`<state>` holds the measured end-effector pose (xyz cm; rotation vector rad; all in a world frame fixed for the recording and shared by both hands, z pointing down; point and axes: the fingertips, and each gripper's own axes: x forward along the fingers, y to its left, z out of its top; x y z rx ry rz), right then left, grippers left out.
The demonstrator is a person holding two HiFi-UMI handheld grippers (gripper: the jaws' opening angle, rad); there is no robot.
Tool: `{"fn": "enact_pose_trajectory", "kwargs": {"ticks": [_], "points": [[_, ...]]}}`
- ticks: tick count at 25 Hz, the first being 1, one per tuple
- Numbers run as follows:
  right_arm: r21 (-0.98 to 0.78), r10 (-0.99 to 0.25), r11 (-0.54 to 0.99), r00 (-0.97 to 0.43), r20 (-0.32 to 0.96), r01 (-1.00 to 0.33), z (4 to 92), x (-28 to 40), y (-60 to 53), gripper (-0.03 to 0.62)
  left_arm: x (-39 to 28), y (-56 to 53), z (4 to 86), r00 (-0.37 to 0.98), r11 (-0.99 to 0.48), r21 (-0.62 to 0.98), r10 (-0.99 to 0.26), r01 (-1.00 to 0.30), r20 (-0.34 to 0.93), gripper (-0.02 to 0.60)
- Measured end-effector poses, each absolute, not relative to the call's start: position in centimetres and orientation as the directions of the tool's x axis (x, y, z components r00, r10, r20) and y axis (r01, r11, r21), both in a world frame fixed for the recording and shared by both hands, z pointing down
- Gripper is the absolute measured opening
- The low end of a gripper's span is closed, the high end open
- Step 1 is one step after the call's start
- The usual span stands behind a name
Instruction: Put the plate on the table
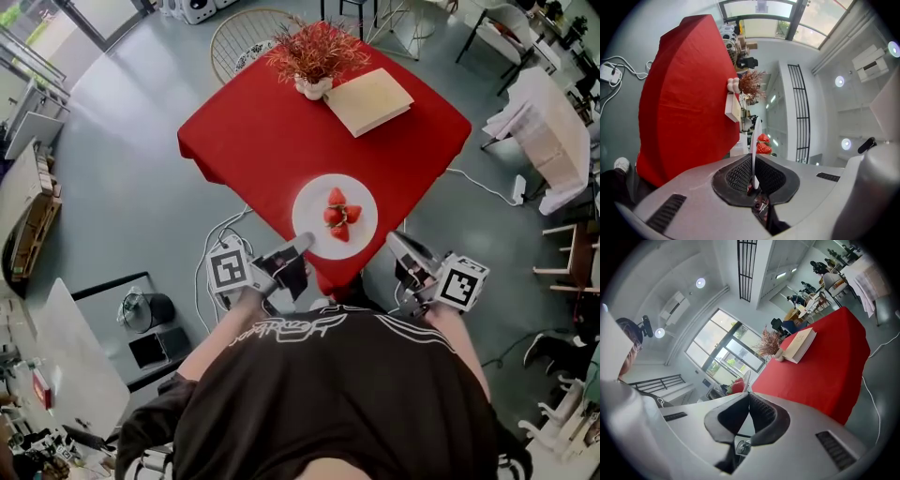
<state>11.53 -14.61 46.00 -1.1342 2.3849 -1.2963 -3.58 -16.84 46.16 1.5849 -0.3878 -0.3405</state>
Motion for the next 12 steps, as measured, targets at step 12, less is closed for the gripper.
{"fn": "enact_pose_trajectory", "kwargs": {"ticks": [12], "points": [[-0.784, -0.689, 0.342, -0.705, 0.166, -0.519, 45.1, 14.1, -20.0, 0.008, -2.0, -22.4, 45.1, 0.863, -0.045, 0.998, -0.504, -0.050, 0.021, 0.017]]}}
